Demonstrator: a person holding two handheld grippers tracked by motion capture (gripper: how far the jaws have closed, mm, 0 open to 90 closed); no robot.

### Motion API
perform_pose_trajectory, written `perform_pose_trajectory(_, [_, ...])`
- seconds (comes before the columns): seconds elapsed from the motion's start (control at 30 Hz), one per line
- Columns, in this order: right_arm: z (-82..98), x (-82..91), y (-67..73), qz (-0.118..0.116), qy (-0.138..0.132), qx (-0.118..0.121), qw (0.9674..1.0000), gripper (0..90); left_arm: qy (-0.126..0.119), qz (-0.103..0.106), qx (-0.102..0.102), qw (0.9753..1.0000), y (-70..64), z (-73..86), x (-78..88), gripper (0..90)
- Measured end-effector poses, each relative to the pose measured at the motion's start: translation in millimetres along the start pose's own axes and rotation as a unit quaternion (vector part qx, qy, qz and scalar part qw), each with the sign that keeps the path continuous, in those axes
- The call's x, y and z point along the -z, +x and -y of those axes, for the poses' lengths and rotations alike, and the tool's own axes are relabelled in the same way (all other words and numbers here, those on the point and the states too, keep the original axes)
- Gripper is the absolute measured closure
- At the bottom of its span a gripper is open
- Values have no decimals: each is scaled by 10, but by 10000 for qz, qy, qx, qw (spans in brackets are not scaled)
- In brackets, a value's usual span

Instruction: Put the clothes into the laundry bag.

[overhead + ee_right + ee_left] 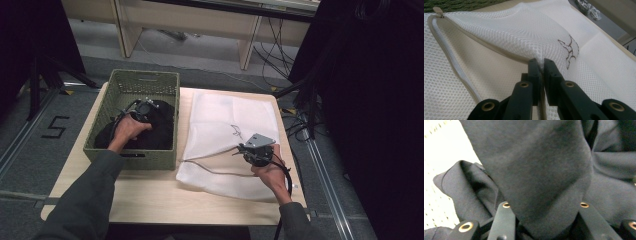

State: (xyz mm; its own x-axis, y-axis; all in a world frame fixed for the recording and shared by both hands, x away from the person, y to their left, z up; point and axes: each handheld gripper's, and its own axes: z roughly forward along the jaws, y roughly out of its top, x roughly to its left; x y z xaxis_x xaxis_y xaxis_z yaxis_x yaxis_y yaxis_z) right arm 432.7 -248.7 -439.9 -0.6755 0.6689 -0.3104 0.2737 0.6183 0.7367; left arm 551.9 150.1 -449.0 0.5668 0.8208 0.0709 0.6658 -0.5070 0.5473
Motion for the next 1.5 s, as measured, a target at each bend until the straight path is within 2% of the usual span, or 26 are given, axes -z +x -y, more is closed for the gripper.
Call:
perform_pose_trajectory(0.1, [-3,2,1,-16,17,-30,10000,851,-301,-37,-5,9995,-1,-61,152,674])
perform_pose_trajectory(0.17, [-4,3,2,-2,7,-26,10000,852,-482,-156,39,9987,15,-94,246,675])
perform_pose_trajectory(0.23, [-6,5,3,14,-2,-24,10000,852,-612,-76,144,9980,59,-135,366,676])
perform_pose_trajectory(0.27, [-6,5,3,14,-2,-24,10000,852,-683,-128,153,9975,67,-149,414,676])
perform_pose_trajectory(0.33, [-7,0,-1,22,-18,-9,10000,852,-909,-87,238,9955,111,-211,577,676])
perform_pose_trajectory(0.4, [-7,0,-2,11,-10,-3,10000,852,-1022,-46,264,9944,132,-251,676,676])
perform_pose_trajectory(0.47, [-11,12,-13,-18,8,31,10000,852,-1252,-71,279,9917,147,-297,824,675])
perform_pose_trajectory(0.5, [-11,12,-13,-18,8,31,10000,852,-1225,-70,252,9921,150,-313,885,675])
perform_pose_trajectory(0.57, [-7,7,-13,17,-36,12,10000,852,-1355,-74,226,9905,149,-346,1047,675])
perform_pose_trajectory(0.6, [-7,7,-13,17,-36,12,10000,852,-1325,-9,232,9909,155,-359,1107,675])
perform_pose_trajectory(0.63, [-7,7,-12,15,-33,9,10000,852,-1418,-6,229,9896,153,-372,1189,675])
perform_pose_trajectory(0.7, [-14,12,-14,12,-15,13,10000,852,-1465,90,165,9890,129,-395,1311,674])
perform_pose_trajectory(0.77, [-16,17,-13,12,-19,-54,10000,852,-1538,165,50,9880,77,-406,1436,674])
perform_pose_trajectory(0.83, [-16,16,-20,38,-77,-51,9999,852,-1668,239,-20,9857,14,-401,1567,674])
perform_pose_trajectory(0.87, [-16,20,-22,33,-57,-65,10000,852,-1736,297,-33,9844,-17,-393,1637,674])
perform_pose_trajectory(0.9, [-17,30,-21,1,-14,-104,9999,852,-1874,345,-45,9817,-59,-373,1727,674])
perform_pose_trajectory(1.07, [-13,20,-31,41,-92,-109,9999,852,-2041,604,-263,9767,-206,-285,2085,674])
perform_pose_trajectory(1.17, [-18,21,-34,57,-97,-94,9999,852,-2109,715,-463,9738,-354,-233,2238,673])
perform_pose_trajectory(1.2, [-21,24,-34,66,-93,-122,9999,852,-2235,734,-497,9707,-437,-201,2284,673])
perform_pose_trajectory(1.23, [-28,34,-32,7,-20,-179,9998,852,-2255,819,-565,9691,-498,-175,2310,673])
perform_pose_trajectory(1.3, [-30,37,-27,51,-35,-190,9998,852,-2413,1065,-511,9632,-621,-115,2303,673])
perform_pose_trajectory(1.37, [-30,32,-31,70,-55,-168,9998,852,-2376,1280,-616,9609,-743,-66,2261,673])
perform_pose_trajectory(1.4, [-31,29,-33,61,-58,-161,9998,853,-2402,1329,-681,9592,-835,-32,2223,672])
perform_pose_trajectory(1.47, [-34,35,-21,-5,7,-253,9997,853,-2334,1433,-890,9576,-982,0,2161,671])
perform_pose_trajectory(1.5, [-35,27,-42,41,-60,-155,9999,852,-2348,1439,-942,9567,-1060,14,2132,671])
